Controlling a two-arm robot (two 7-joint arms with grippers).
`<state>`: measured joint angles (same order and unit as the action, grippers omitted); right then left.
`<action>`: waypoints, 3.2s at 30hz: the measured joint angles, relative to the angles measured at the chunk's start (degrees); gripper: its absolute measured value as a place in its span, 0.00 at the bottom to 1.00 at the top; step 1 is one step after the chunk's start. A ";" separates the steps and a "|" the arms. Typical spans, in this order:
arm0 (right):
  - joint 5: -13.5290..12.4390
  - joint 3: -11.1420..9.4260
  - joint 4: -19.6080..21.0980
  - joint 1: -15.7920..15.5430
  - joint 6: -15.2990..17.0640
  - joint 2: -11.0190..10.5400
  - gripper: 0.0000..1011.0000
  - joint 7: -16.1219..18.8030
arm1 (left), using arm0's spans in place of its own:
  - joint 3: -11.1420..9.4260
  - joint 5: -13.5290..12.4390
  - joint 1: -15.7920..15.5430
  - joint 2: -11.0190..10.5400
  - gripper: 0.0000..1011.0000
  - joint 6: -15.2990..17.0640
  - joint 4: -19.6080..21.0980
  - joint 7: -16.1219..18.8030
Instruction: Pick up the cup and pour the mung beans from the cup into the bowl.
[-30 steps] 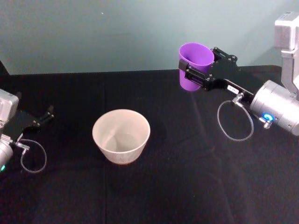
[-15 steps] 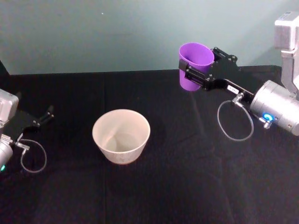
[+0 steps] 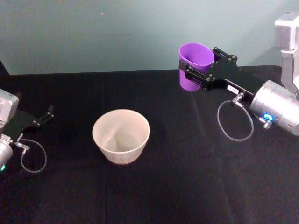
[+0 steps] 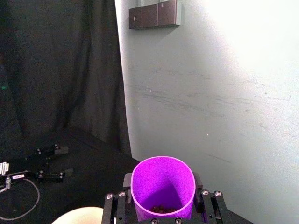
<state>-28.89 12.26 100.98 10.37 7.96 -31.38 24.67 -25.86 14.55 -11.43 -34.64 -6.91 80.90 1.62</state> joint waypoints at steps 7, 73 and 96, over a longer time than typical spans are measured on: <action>0.00 0.00 0.00 0.00 0.00 0.00 0.72 0.00 | 0.00 0.00 0.00 0.00 0.99 0.00 0.00 0.00; 22.94 16.73 -11.27 13.89 -5.64 3.06 0.72 -6.66 | 0.00 0.00 0.00 0.00 0.99 0.00 0.00 0.00; 51.93 26.75 -9.54 16.85 -9.93 -1.36 0.72 -8.22 | 0.00 0.00 0.00 0.00 0.99 0.00 0.00 0.00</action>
<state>23.04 39.02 91.44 27.22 -1.97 -32.74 16.45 -25.86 14.55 -11.43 -34.65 -6.91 80.90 1.62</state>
